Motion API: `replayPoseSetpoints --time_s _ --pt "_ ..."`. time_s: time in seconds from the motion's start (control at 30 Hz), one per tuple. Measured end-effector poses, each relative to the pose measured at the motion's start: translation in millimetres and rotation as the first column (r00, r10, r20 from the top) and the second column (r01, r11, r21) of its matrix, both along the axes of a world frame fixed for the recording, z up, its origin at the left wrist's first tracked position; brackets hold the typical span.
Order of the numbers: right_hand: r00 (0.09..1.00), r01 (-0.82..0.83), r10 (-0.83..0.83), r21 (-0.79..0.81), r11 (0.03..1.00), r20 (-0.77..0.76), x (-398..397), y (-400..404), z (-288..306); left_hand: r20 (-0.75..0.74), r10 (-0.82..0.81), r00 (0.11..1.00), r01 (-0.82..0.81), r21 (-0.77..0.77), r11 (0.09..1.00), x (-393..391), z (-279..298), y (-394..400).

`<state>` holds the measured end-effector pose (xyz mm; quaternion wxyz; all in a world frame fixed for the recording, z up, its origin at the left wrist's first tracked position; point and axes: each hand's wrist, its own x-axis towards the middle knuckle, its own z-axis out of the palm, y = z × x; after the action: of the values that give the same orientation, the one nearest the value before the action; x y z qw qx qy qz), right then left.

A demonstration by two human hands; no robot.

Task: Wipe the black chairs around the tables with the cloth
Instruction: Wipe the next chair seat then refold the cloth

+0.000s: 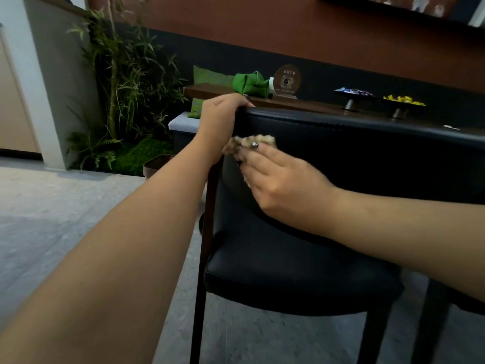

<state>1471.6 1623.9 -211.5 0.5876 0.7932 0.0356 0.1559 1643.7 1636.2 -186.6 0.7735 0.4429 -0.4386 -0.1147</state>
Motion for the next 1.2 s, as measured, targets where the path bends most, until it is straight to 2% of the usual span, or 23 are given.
replayPoseSetpoints --time_s 0.07,0.17,0.23,0.3,0.43,0.53,0.67,0.73,1.03,1.1,1.2 --pt "0.989 -0.122 0.119 0.039 0.992 0.083 -9.5 0.2 16.9 -0.009 0.004 1.000 -0.004 0.007 1.000 -1.4 0.2 0.2" --pt "0.956 -0.273 0.266 0.043 0.961 0.126 -23.5 1.1 40.4 -0.063 -0.028 0.998 0.028 0.005 1.000 -2.6 -3.1 -2.0" --pt "0.930 -0.340 0.330 0.036 0.940 0.162 -28.4 2.4 46.4 -0.050 0.030 0.998 -0.025 0.095 0.995 -6.6 -3.1 -5.6" --pt "0.923 -0.340 0.328 0.029 0.940 0.202 -29.1 2.4 44.8 -0.046 0.048 0.998 -0.043 0.114 0.993 -13.4 -1.7 -4.8" --pt "0.950 -0.155 0.141 0.028 0.987 0.280 -23.6 -0.5 30.2 -0.064 0.070 0.995 -0.070 -0.006 0.998 -15.8 -1.2 -5.5" --pt "0.927 -0.168 0.170 -0.035 0.985 0.334 -15.9 -3.7 22.8 -0.047 0.088 0.995 -0.091 -0.073 0.993 -16.1 -4.1 -8.7" --pt "0.911 -0.262 0.270 -0.067 0.963 0.313 -9.6 -11.7 15.4 -0.036 0.102 0.994 -0.105 -0.113 0.988 -17.1 -7.0 -12.0" --pt "0.914 -0.296 0.297 -0.046 0.954 0.275 -7.0 -14.7 3.4 -0.051 0.111 0.992 -0.116 -0.108 0.987 -16.1 -6.1 -11.4" --pt "0.978 -0.201 0.196 0.067 0.977 0.068 19.9 -33.6 -77.8 -0.028 0.165 0.986 -0.166 -0.071 0.984 -14.3 -3.7 -9.1" --pt "0.985 -0.155 0.158 0.041 0.987 -0.076 19.4 -35.7 -92.7 -0.004 0.171 0.985 -0.171 -0.066 0.983 -13.5 -4.3 -10.6" --pt "0.946 -0.065 0.053 -0.026 0.998 -0.319 13.4 -31.4 -108.0 -0.008 0.191 0.982 -0.191 -0.080 0.978 -11.5 -4.1 -14.0"
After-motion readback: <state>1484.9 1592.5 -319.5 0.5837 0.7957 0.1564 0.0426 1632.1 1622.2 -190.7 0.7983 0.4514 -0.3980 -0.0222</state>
